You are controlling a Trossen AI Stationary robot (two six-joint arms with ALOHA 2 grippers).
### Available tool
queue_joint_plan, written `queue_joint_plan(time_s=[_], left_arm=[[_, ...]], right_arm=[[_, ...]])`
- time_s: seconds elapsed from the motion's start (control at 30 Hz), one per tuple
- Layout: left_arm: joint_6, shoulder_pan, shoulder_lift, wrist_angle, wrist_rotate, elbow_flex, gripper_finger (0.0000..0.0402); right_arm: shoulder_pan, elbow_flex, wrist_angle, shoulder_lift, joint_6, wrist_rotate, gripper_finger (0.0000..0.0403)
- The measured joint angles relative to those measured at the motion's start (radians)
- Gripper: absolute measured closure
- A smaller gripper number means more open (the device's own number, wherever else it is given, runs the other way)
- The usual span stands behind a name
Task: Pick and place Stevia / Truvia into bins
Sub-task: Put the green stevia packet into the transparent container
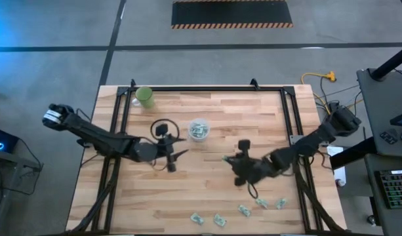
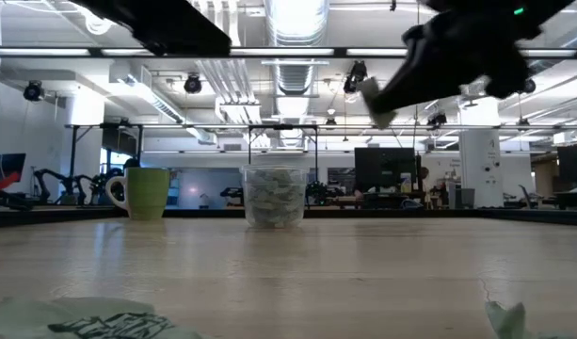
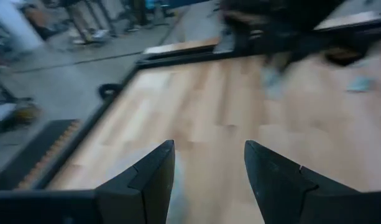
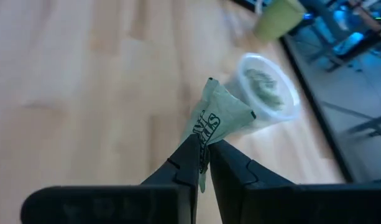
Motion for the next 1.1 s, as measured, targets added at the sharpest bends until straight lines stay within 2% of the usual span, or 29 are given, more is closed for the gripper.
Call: queue_joint_plan(time_s=[0.13,0.33,0.5,0.7,0.9,1.1], left_arm=[[-0.063,-0.102,-0.010,0.007,0.004,-0.031,0.0224],[-0.142,-0.213,0.047,0.029,0.007,-0.070,0.0224],[-0.187,-0.257,0.138,0.100,0.007,-0.069,0.0224],[-0.188,-0.279,0.258,0.167,0.007,-0.067,0.0224],[-0.214,-0.279,0.317,0.172,0.007,-0.055,0.0224],[-0.216,-0.284,0.320,0.173,0.033,-0.049,0.0224]], right_arm=[[-0.126,0.000,0.083,0.000,-0.116,-0.078,0.0375],[-0.320,0.000,0.253,0.001,-0.256,-0.382,0.0375],[-0.463,0.000,0.377,0.003,-0.309,-0.545,0.0375],[-0.598,0.000,0.462,0.013,-0.284,-0.682,0.0375],[-0.665,0.003,0.569,0.080,-0.265,-0.778,0.0375],[-0.701,0.105,0.510,0.207,-0.206,-0.826,0.0375]])
